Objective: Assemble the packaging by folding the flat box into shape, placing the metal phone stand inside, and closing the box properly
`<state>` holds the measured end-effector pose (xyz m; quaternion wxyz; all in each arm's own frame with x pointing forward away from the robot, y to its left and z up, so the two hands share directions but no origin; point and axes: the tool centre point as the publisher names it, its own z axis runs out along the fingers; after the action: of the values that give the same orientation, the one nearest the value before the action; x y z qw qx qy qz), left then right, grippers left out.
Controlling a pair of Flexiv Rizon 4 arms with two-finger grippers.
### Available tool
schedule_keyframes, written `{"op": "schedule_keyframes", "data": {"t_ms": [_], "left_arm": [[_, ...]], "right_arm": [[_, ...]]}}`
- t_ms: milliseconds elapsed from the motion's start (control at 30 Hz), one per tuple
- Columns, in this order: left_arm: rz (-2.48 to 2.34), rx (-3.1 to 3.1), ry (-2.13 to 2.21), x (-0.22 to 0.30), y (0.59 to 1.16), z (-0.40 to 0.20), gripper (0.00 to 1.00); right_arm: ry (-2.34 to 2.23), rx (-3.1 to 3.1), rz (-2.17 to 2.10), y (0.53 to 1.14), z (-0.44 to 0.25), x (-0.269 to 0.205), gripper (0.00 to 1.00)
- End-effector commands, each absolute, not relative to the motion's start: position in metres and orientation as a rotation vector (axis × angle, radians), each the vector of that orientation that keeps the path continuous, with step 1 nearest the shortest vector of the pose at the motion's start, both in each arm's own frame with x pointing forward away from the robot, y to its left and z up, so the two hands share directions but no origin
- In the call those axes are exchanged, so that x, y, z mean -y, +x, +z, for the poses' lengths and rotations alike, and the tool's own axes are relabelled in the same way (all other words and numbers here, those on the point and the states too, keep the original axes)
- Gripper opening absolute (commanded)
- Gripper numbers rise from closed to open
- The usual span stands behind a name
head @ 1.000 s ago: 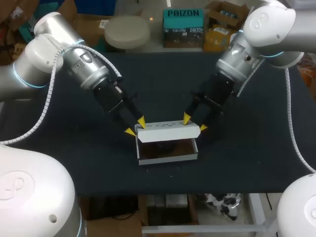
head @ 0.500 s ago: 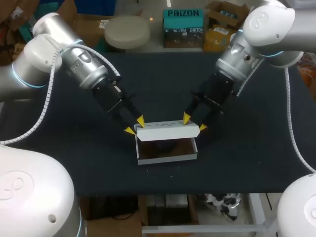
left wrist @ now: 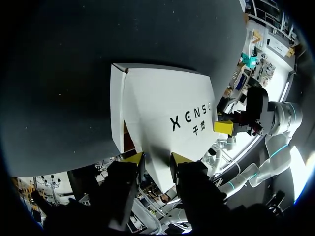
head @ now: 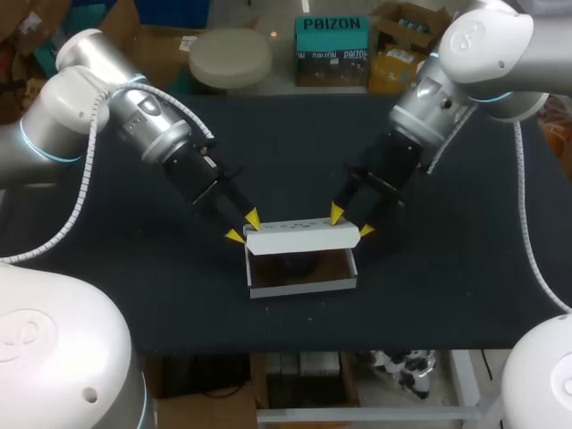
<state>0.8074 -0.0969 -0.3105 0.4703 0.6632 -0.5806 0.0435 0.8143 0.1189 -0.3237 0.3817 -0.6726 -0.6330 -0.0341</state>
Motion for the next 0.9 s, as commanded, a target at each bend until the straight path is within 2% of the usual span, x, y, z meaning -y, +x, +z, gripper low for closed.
{"op": "schedule_keyframes", "data": {"t_ms": [33, 900], "left_arm": [[0.103, 1.422, 1.616, 0.0979, 0.8099, -0.3130, 0.33], [0.098, 1.408, 1.600, 0.0977, 0.8138, -0.3061, 0.34]], "right_arm": [[-1.711, 1.614, -0.076, 0.8171, -0.3238, -0.1224, 0.56], [-1.711, 1.609, -0.072, 0.8206, -0.3259, -0.1234, 0.56]]}}
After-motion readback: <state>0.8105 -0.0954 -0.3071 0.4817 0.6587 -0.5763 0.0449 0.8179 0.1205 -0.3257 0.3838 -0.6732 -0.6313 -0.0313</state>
